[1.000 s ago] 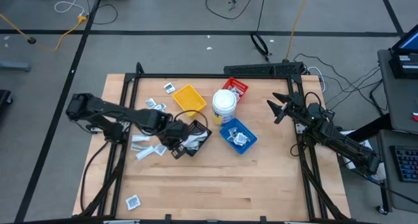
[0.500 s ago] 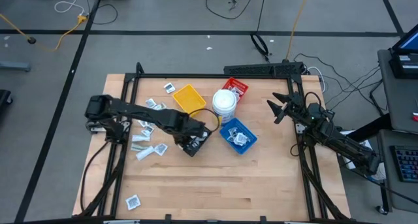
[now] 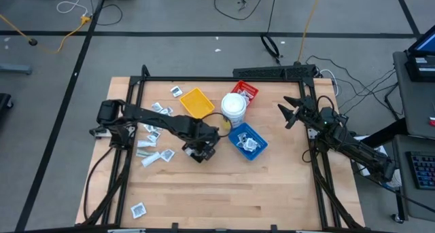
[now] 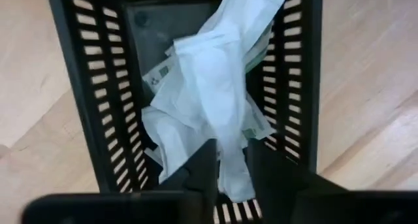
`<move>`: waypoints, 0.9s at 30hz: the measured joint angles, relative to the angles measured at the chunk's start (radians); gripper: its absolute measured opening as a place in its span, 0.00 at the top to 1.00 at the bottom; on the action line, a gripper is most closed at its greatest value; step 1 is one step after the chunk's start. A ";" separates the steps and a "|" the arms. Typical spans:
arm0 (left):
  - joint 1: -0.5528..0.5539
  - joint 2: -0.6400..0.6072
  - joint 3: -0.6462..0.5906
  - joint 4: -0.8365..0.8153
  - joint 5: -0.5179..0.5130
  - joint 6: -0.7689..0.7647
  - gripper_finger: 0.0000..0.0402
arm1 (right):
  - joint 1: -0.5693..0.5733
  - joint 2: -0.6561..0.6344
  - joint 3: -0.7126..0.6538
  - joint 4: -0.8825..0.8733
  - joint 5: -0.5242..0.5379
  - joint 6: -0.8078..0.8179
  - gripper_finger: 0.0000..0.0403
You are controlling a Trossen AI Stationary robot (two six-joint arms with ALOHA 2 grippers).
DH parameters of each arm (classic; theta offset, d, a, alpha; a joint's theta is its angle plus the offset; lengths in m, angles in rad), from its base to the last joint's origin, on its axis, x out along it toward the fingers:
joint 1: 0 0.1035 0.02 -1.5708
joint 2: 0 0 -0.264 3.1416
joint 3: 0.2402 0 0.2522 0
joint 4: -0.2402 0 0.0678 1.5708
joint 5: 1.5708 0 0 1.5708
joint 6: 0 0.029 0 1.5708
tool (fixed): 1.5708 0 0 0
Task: Pick & Place First Aid Supplies
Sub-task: Put the bandage pack into the black bin
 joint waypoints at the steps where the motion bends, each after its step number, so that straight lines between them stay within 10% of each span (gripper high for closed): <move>1: 0.001 0.000 0.000 0.001 0.000 0.006 0.74 | 0.000 0.000 0.000 0.000 0.000 0.000 0.37; 13: 0.031 -0.011 -0.001 -0.001 0.042 0.057 0.33 | 0.000 0.000 0.000 0.000 0.000 0.000 0.37; 27: 0.072 -0.203 0.000 -0.048 0.046 0.271 0.26 | 0.000 0.000 0.000 0.000 0.000 0.000 0.37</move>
